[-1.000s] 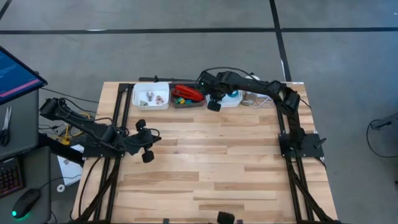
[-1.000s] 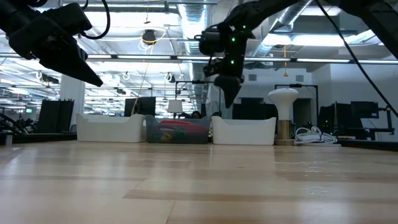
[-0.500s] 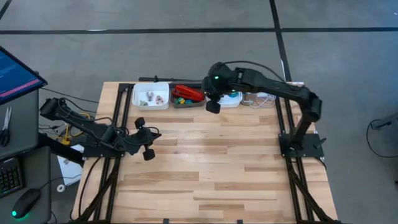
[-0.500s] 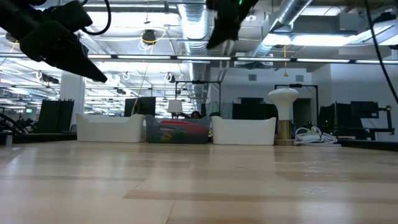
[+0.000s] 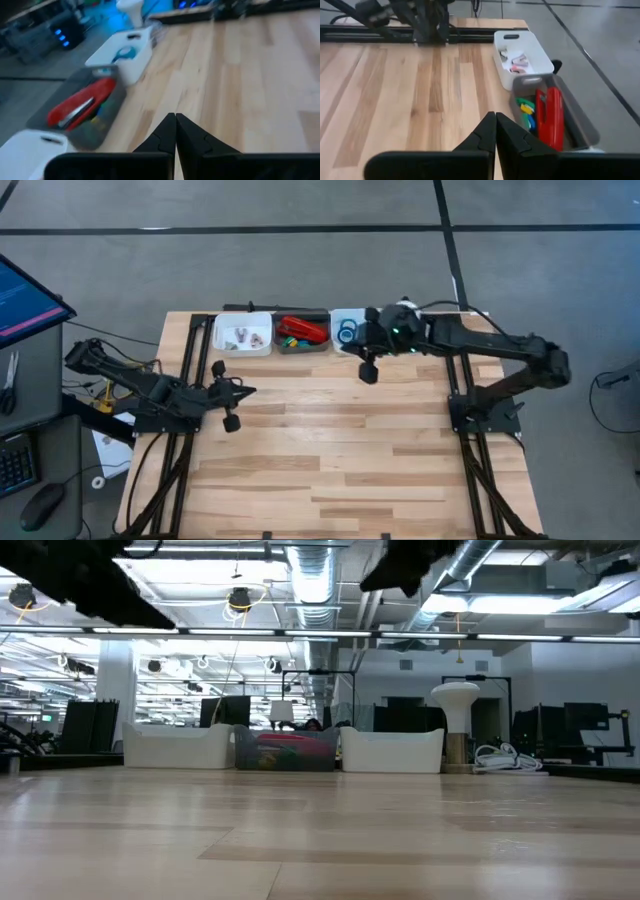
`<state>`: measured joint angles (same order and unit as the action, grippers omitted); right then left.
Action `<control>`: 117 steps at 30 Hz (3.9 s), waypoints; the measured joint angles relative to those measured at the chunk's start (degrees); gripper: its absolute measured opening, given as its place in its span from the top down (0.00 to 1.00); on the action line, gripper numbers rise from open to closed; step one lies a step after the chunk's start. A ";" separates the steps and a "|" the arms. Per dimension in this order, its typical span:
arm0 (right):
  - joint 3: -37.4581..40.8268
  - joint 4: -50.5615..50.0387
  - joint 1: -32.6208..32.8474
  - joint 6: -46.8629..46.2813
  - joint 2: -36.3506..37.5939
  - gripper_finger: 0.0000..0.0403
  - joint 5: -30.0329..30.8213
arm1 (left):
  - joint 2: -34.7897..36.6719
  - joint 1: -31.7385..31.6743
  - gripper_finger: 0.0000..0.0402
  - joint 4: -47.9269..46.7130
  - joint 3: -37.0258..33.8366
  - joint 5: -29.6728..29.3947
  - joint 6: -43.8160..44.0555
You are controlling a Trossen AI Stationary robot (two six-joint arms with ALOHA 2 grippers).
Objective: Pick and place Stapler, Stapler remover, tape
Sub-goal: Return to Home Position
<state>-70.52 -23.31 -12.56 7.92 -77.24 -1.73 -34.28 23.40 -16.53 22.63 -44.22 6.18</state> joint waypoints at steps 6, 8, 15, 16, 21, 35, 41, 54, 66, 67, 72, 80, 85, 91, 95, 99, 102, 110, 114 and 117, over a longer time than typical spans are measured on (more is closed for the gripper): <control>10.81 5.26 0.85 -3.22 7.76 1.00 0.05 | 9.11 0.00 1.00 0.37 0.00 9.38 -7.34; 13.53 6.64 1.72 -3.88 10.09 1.00 0.04 | 11.57 0.00 1.00 0.39 0.00 9.87 -8.74; 20.90 9.61 5.28 -6.08 18.67 1.00 1.83 | 18.60 0.00 1.00 0.37 0.00 12.04 -11.92; 21.70 9.64 5.81 -6.39 19.89 1.00 2.12 | 19.34 0.00 1.00 0.35 0.00 13.09 -11.92; 25.16 9.82 8.30 -6.48 26.36 1.00 2.65 | 21.56 0.00 1.00 0.48 0.00 14.97 -12.57; 27.78 5.25 14.93 -6.05 40.96 1.00 4.95 | 21.54 0.00 1.00 6.44 0.00 14.97 -13.67; 27.78 5.33 20.01 -4.94 43.55 1.00 13.09 | 21.54 0.00 1.00 6.63 0.00 14.97 -12.81; 27.78 6.97 25.85 2.17 45.73 1.00 10.43 | 21.54 0.00 1.00 7.49 0.00 14.95 -12.77; 27.78 4.66 12.49 4.27 46.17 1.00 -1.53 | 21.54 0.00 1.00 7.91 0.00 13.76 -12.79; 27.78 4.17 11.38 4.23 46.51 1.00 -1.78 | 21.54 -0.01 1.00 8.00 0.00 13.47 -12.80; 27.78 0.28 7.17 3.62 49.77 1.00 -6.19 | 21.52 -0.02 1.00 8.04 0.00 12.76 -12.79; 35.72 3.21 6.08 1.96 63.12 1.00 -5.99 | 21.52 -0.02 1.00 8.04 0.00 12.76 -12.80; 42.82 3.42 6.01 -1.04 74.50 1.00 -3.78 | 21.50 -0.02 1.00 8.04 0.00 12.76 -12.81; 43.68 4.18 6.12 -0.61 76.38 1.00 -1.99 | 21.18 -0.11 1.00 8.17 0.00 12.59 -12.81; 44.11 3.28 5.64 -0.48 76.87 1.00 0.52 | 21.03 -0.11 1.00 8.21 0.00 12.02 -12.81; 43.92 4.06 5.69 -0.24 76.97 1.00 1.62 | 20.91 -0.11 1.00 8.04 0.00 12.06 -12.81; 44.33 4.79 5.64 -0.04 76.99 1.00 2.05 | 20.69 -0.22 1.00 7.95 -0.01 11.92 -12.83; 50.52 9.09 5.64 -1.38 76.98 1.00 6.68 | 20.71 -0.22 1.00 8.07 -0.01 11.86 -12.81; 55.22 14.19 5.64 -1.99 76.99 1.00 7.70 | 20.71 -0.22 1.00 8.07 -0.01 11.86 -12.81; 58.46 19.06 5.68 -1.99 76.99 1.00 7.77 | 20.71 -0.22 1.00 8.07 -0.01 11.86 -12.81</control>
<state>-12.06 -4.25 -6.87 5.93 -0.25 6.03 -13.56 23.18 -8.47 22.62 -32.36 -6.63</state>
